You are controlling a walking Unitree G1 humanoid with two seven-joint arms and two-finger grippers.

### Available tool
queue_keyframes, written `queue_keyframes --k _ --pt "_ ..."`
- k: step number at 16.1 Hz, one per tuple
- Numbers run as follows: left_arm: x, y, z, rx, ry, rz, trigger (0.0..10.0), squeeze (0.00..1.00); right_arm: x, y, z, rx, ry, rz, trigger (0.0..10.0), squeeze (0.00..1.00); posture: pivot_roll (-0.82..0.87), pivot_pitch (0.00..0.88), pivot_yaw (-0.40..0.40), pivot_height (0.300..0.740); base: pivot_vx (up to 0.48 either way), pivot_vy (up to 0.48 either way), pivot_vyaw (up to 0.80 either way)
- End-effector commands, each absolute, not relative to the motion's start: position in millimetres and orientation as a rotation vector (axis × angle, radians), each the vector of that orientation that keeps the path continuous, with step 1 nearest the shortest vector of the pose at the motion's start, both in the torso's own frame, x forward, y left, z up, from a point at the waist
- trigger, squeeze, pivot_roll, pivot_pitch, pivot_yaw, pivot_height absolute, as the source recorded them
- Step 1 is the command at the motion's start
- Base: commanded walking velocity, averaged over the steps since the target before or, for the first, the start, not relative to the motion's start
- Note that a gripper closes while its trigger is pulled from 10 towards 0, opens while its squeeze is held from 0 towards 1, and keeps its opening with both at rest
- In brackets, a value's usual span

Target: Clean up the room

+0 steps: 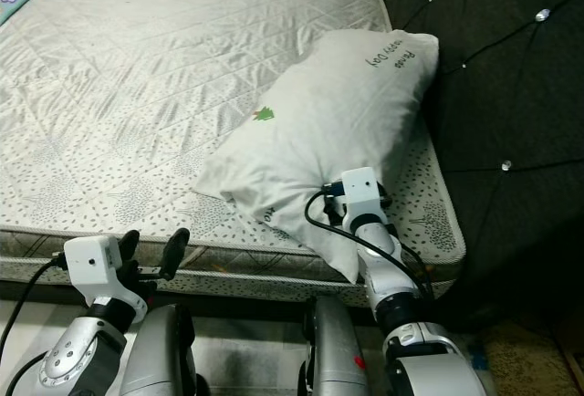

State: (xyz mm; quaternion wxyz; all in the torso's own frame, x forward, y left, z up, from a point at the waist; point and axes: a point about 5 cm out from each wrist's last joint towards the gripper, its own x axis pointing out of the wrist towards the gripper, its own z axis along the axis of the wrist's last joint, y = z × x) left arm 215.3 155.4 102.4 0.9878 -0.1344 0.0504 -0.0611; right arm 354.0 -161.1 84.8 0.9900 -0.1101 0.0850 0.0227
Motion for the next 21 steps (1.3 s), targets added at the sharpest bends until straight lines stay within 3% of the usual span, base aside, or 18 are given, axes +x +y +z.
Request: queue_keyframes --k 1,3,7,14,17,21 --pt "213 156 105 -0.267 0.105 -0.122 10.0 0.0 348 -184 75 -0.229 0.217 -0.055 10.0 0.0 0.09 0.176 -0.034 0.56 0.0 0.0 0.0" --pt "214 158 105 -0.266 0.109 -0.12 10.0 0.0 348 -200 91 -0.216 0.099 -0.152 10.0 0.0 0.08 0.175 -0.029 0.56 0.0 0.0 0.0" --pt "216 157 104 -0.262 0.113 -0.127 10.0 0.0 339 -216 97 -0.154 0.042 -0.223 10.0 0.0 0.07 0.171 -0.022 0.56 0.0 0.0 0.0" --pt "218 156 102 -0.259 0.119 -0.14 10.0 0.0 279 -231 72 -0.132 0.147 -0.174 10.0 0.0 0.05 0.151 -0.024 0.56 0.0 0.0 0.0" --pt "221 153 101 -0.264 0.124 -0.153 10.0 0.0 263 -208 55 -0.006 0.258 -0.016 10.0 0.0 0.03 0.145 -0.021 0.56 0.0 0.0 0.0" --pt "224 152 101 -0.265 0.119 -0.154 10.0 0.0 285 -180 78 0.04 0.18 0.082 10.0 0.0 0.04 0.144 -0.023 0.56 0.0 0.0 0.0"
